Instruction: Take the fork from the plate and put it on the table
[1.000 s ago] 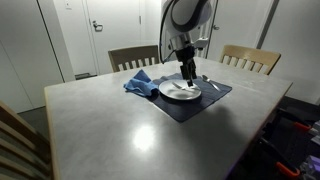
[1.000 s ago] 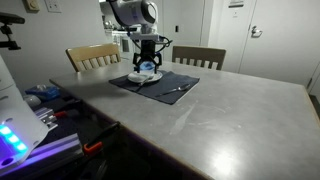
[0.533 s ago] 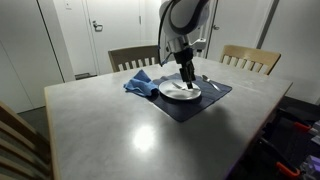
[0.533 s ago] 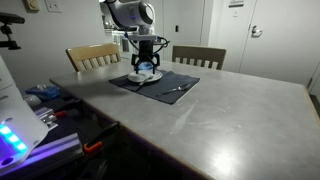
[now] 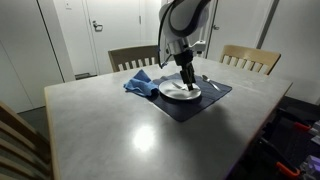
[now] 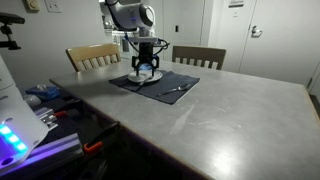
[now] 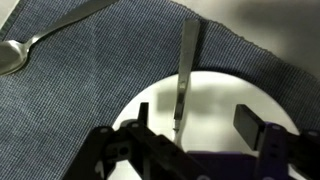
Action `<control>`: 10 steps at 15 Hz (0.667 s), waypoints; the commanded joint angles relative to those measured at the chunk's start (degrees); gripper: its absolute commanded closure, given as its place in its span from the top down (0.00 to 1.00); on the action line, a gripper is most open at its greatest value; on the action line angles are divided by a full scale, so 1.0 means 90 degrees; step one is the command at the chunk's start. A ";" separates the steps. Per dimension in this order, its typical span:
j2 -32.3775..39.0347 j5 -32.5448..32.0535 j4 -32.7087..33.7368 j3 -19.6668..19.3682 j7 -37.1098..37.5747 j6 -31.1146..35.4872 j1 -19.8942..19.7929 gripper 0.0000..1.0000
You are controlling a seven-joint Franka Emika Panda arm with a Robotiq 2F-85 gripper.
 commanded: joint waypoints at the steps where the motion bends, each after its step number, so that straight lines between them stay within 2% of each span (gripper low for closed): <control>1: 0.0257 -0.0093 0.0268 0.0017 -0.0227 0.0043 -0.0019 0.83; 7: 0.0483 -0.0062 0.0501 0.0034 -0.0426 0.0075 -0.0048 0.78; 9: 0.0555 -0.0046 0.0536 0.0043 -0.0447 0.0097 -0.0047 0.72; 10: 0.0577 -0.0034 0.0550 0.0044 -0.0464 0.0096 -0.0060 0.65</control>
